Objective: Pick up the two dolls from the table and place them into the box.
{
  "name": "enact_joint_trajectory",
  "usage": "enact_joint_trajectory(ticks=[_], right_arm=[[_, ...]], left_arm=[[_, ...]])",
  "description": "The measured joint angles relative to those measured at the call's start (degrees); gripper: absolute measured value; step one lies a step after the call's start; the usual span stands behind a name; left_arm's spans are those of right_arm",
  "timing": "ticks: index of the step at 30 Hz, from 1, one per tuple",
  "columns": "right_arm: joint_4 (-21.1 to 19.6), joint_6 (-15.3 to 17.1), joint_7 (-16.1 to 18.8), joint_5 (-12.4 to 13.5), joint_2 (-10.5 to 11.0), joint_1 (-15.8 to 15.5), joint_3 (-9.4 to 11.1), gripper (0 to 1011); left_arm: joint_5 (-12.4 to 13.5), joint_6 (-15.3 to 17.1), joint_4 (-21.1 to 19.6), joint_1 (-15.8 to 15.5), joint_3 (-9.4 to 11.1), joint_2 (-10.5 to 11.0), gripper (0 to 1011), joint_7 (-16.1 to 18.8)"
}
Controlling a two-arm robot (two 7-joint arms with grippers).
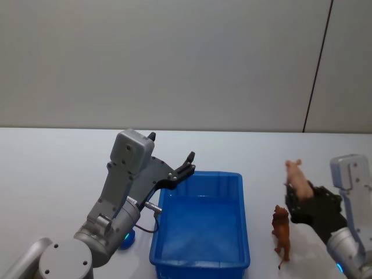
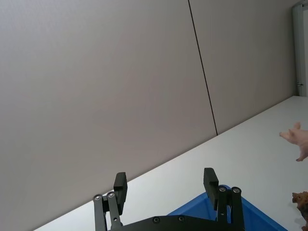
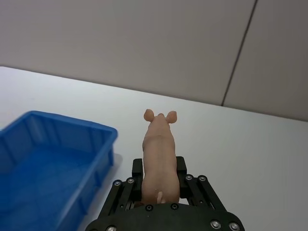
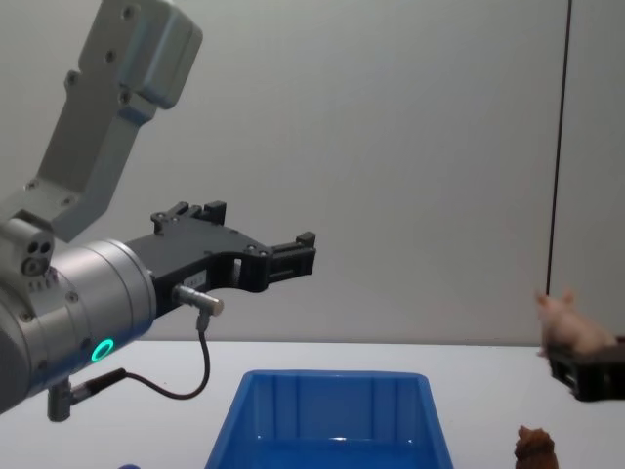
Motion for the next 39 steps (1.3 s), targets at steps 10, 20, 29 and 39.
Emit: enact_joint_trajectory(ticks=[10,20,29,39], right_arm=[[0.1,-0.3,7.6,0.0,-1.2,1.6,-1.4,383],[3.4,-0.2,14.7,-1.0,-3.6,3.9,-3.7,382],[8.6,-0.7,20.1,-2.8,-6.7,6.6,-6.3,436],[13.0,-2.2,21.1,-4.8,-9.3,8.6,-8.5,733]], left_arm=[[0.0,0.0,0.0,0.0,0.0,0.0,1001,0.0],[0.0,0.0,0.0,0.0,0.0,0.0,1001,0.0],[0.0,0.0,0.0,0.0,0.0,0.0,1001,0.0],[0.0,0.0,0.0,0.0,0.0,0.0,1001,0.0]])
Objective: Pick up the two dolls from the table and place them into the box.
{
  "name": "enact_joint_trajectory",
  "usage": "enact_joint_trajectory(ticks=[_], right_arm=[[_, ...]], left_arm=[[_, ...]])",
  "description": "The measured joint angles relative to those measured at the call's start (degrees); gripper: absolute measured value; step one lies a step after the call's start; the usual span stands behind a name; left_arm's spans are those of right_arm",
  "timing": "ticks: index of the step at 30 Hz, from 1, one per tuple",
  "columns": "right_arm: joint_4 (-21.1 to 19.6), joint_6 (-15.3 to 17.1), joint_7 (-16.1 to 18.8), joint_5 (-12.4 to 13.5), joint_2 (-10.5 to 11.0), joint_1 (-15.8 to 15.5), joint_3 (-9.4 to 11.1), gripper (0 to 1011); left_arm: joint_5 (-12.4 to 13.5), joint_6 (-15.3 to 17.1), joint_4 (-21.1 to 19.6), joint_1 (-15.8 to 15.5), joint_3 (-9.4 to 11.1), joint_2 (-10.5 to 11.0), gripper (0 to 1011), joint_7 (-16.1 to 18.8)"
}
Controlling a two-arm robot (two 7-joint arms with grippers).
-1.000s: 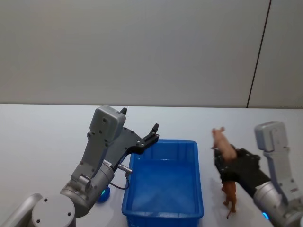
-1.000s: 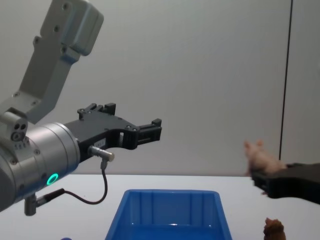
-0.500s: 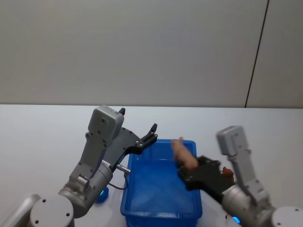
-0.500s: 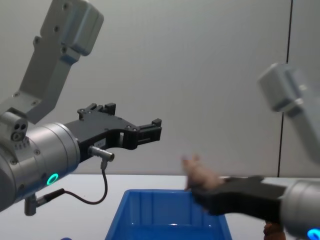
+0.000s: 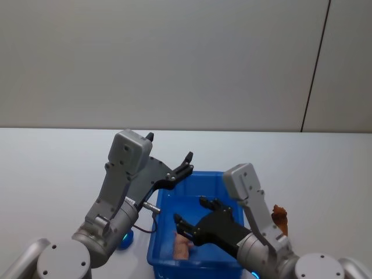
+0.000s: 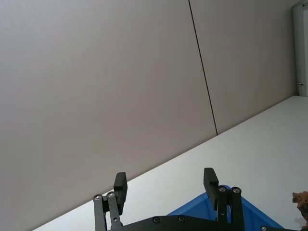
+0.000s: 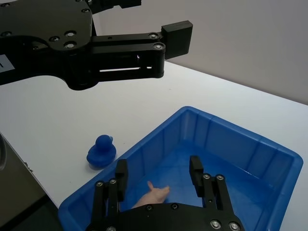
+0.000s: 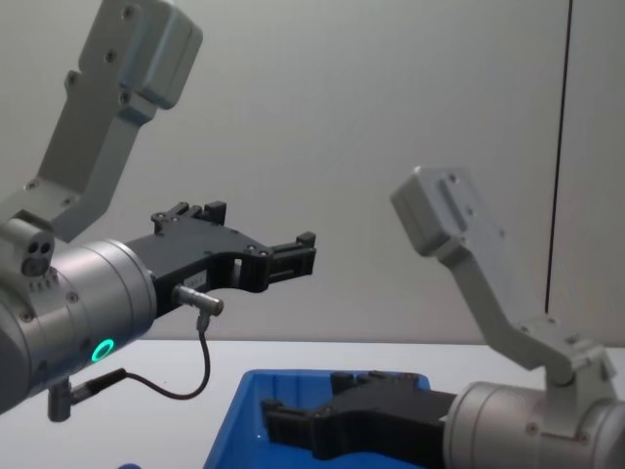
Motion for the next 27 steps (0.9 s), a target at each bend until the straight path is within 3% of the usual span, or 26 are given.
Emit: enact_joint_trajectory(ticks=[9,27], right_arm=[[-0.8,-1.1,-3.7,-0.8,0.0,-0.8,-0.4,999],[-10.3,-0.8,-14.4,-0.5,4.4,-7.2,1.5,1001]], left_arm=[[0.0,0.0,0.0,0.0,0.0,0.0,1001,0.0],[0.0,0.0,0.0,0.0,0.0,0.0,1001,0.0]])
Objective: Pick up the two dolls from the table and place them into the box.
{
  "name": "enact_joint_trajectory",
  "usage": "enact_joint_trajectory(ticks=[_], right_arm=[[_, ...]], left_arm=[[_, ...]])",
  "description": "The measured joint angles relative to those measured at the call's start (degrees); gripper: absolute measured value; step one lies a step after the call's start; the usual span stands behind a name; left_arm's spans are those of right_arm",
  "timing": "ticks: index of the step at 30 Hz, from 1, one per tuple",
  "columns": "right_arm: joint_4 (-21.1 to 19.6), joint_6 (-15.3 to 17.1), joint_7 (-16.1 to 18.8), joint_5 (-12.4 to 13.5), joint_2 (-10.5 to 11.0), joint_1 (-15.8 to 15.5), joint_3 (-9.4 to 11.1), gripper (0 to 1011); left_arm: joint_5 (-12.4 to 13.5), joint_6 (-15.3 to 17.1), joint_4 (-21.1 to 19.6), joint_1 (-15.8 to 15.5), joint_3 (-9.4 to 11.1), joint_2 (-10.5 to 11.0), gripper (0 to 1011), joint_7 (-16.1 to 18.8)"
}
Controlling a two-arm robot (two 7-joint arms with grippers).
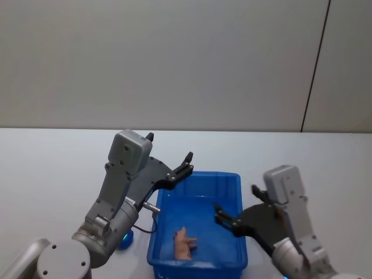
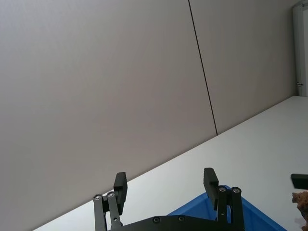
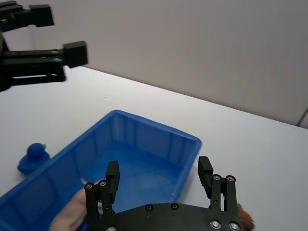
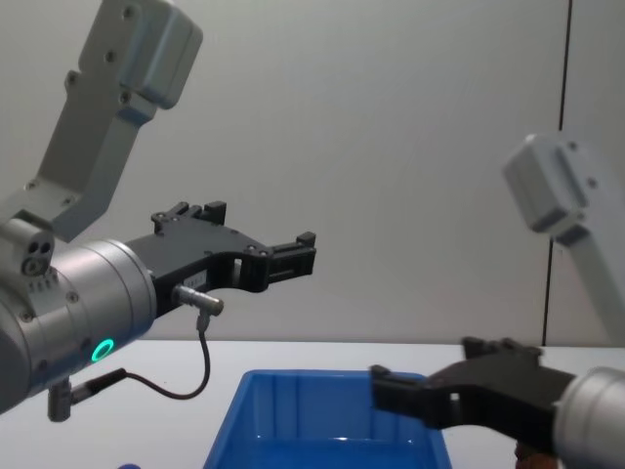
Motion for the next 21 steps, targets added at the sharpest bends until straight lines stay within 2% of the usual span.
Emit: enact_joint_trajectory(ticks=[11,21], right_arm=[[-3.4,1.9,-5.8,0.7,2.3,-3.3,1.5,1001],[-4.1,3.2,-9.5,1.0,3.5,-5.0,2.7,1001]], left_arm=[[0.0,0.0,0.0,0.0,0.0,0.0,1001,0.0],[0.0,0.0,0.0,0.0,0.0,0.0,1001,0.0]])
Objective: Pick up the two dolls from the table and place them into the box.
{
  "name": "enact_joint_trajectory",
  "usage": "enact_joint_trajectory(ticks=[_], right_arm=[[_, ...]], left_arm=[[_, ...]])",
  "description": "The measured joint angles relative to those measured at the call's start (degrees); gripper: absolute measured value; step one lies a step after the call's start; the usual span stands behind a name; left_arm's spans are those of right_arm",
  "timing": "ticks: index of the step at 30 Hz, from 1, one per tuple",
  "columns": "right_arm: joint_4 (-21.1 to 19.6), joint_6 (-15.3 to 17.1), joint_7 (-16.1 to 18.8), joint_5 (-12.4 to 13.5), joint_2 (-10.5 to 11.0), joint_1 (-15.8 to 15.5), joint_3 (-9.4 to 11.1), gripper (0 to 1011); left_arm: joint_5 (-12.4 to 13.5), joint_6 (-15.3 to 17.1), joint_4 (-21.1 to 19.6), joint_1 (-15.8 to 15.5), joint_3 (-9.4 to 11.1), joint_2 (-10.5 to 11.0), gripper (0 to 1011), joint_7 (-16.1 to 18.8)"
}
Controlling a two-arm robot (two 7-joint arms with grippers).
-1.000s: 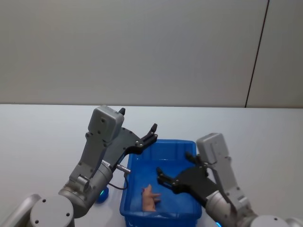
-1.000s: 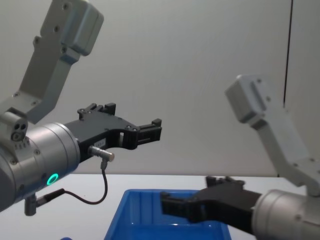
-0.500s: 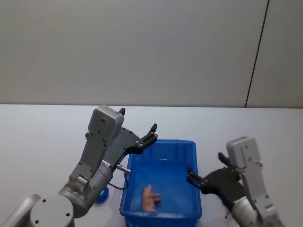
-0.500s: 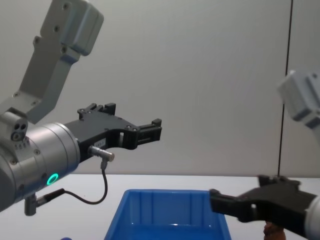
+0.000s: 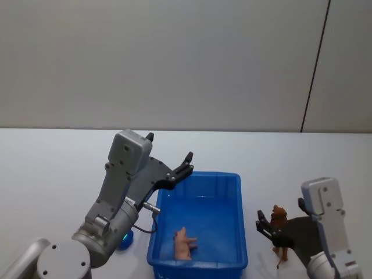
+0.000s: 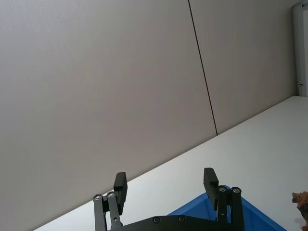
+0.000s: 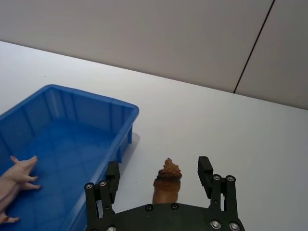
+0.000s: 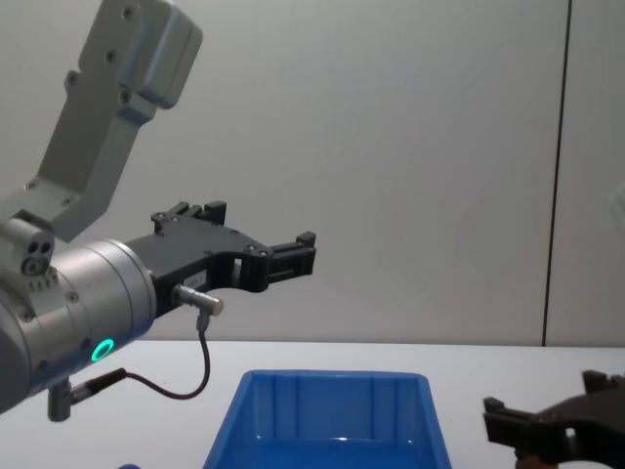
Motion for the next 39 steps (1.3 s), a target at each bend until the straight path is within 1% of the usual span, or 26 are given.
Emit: enact_joint_trajectory(ticks=[5,14,31,34,35,39], right_arm=[[0.4,0.5,-1.1,0.0,0.1,-0.4,0.4,1001],[2.7,0.9,-2.6,-0.5,-0.3,-0.4,0.7,1001],[9.9,-0.1,-2.9,-0.8,-3.1,1.9,0.3,997],[11.0,0.0,-3.0,-0.8,-3.7,2.3,0.1,912],[11.3,0.1,-3.1,-0.9,-3.8,2.4,0.1,901],[12.3,0.7,-3.8,-0.9,-4.6,2.9,0.0,780]], left_arm=[[0.0,0.0,0.0,0.0,0.0,0.0,1001,0.0],[0.0,0.0,0.0,0.0,0.0,0.0,1001,0.0],[0.0,0.0,0.0,0.0,0.0,0.0,1001,0.0],[0.0,0.0,0.0,0.0,0.0,0.0,1001,0.0],[0.0,0.0,0.0,0.0,0.0,0.0,1001,0.0],[0.0,0.0,0.0,0.0,0.0,0.0,1001,0.0]])
